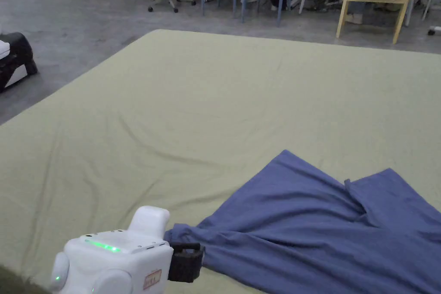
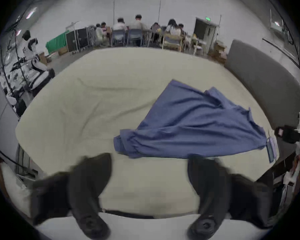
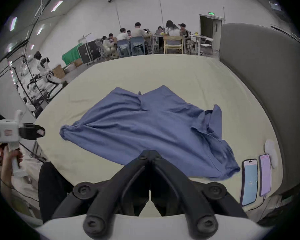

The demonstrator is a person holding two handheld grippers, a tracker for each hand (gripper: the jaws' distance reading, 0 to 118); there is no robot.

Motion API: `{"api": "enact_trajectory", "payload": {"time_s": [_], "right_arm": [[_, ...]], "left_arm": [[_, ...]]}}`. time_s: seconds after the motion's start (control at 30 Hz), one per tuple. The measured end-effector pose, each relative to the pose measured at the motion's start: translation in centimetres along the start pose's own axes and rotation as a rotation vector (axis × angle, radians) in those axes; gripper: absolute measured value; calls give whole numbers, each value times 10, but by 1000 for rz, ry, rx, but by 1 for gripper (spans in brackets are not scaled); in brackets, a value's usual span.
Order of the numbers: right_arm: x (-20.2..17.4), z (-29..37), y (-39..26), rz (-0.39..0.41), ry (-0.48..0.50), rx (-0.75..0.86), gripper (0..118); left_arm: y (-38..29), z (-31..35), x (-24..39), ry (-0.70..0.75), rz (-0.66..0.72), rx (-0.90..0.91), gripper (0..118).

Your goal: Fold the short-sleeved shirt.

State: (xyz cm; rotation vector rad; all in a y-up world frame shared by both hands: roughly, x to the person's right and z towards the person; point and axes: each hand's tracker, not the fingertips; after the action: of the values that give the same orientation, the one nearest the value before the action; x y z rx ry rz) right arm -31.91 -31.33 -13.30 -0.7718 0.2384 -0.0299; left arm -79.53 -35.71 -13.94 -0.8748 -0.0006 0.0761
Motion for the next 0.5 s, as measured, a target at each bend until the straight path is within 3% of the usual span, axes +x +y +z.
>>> {"api": "enact_trajectory", "payload": {"time_s": [0.17, 0.27, 0.33, 0.37, 0.4, 0.43, 0.47, 0.5], "right_arm": [[-8, -9, 0, 13, 5, -50, 3], [-12, -17, -4, 25, -10, -84, 3], [-11, -21, -4, 25, -17, -98, 3], [-11, -23, -5, 23, -20, -105, 3], [-9, -26, -6, 14, -20, -113, 3], [-6, -28, -6, -3, -14, -124, 3], [-3, -32, -6, -23, -1, -133, 3], [-1, -36, -7, -39, 10, -140, 3]], "left_arm": [[23, -78, -35, -13, 128, -65, 100], [22, -123, -48, -106, 251, -200, 97], [14, -133, -45, -115, 226, -258, 74], [10, -126, -37, -50, 146, -182, 65], [8, -117, -32, -15, 89, -142, 65], [9, -114, -35, -59, 127, -143, 5], [5, -110, -38, -195, 306, -139, 2], [5, -110, -38, -213, 348, -161, 2]]}}
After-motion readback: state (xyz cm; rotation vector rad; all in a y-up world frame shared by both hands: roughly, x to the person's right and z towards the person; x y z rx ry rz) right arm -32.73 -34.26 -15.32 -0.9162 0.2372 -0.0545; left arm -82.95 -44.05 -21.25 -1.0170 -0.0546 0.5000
